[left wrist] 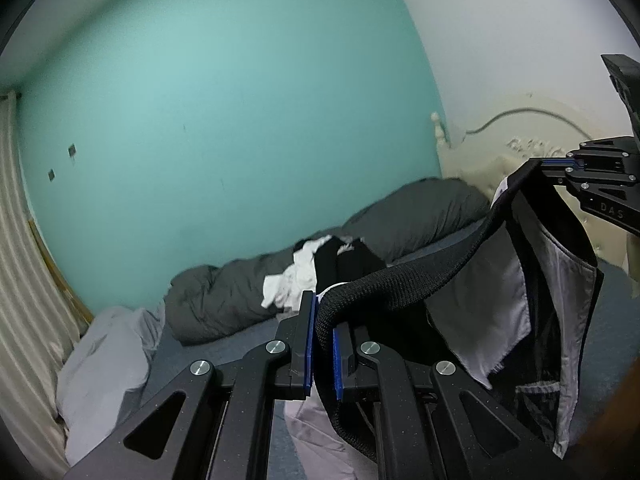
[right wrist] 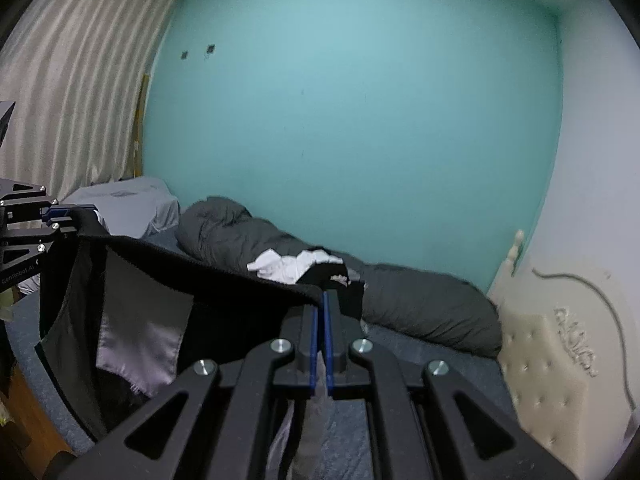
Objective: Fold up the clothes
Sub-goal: 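Raise the jacket high with both grippers to let it hang open, then lower the jacket onto the bed with both grippers and lay it flat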
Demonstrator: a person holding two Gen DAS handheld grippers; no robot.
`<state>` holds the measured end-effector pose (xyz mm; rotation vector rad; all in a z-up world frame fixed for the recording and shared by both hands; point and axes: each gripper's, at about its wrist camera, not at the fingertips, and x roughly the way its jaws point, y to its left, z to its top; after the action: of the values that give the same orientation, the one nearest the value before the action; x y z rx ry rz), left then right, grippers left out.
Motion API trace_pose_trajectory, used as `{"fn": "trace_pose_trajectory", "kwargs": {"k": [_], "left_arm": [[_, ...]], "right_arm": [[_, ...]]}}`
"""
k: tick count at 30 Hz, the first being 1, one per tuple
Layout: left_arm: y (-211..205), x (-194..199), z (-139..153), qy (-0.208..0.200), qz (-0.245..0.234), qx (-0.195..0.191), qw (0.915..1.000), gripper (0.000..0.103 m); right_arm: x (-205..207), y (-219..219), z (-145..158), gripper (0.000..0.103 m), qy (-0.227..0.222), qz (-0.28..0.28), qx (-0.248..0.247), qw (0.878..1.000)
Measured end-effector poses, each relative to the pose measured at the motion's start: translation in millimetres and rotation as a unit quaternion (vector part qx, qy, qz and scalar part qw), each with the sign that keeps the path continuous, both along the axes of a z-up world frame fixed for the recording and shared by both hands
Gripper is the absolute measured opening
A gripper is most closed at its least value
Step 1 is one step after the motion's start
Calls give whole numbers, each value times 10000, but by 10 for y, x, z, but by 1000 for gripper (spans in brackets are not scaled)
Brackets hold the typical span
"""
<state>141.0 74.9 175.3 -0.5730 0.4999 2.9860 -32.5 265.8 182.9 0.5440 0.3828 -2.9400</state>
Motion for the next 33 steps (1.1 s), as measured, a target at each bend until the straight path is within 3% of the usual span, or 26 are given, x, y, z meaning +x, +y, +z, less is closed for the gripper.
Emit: {"fn": "trace_pose_trajectory", "kwargs": {"k": [6,9,13,19,23,33], "left_arm": [[-57,-486,-333,-454,16,127,9989,7],[137,-977,-335,-727,6,281,9970,7],[31,-1687,-570,-1078,39,315,9937,7],[-113,-3001,-1384,-1573,98,361,9868,7],[-303,-4135,-2064,-1843,155,368,9821,7],[-542,-6116,-3549,-2531,363,526,9653,8]], "right_arm": [[-806,-35,-465,2,-396,-142,-51,9991],[-1110,4,-748,2,-562,-127,-51,9983],[-1575,93,-1151,2,-881,-143,-39,9960],[-2256,202,-1804,2,-1301,-242,-29,9912],[-2698,256,-2253,2,-1539,-278,27,9877],[-3587,432,-3223,2,-2111,-457,-187,9762]]}}
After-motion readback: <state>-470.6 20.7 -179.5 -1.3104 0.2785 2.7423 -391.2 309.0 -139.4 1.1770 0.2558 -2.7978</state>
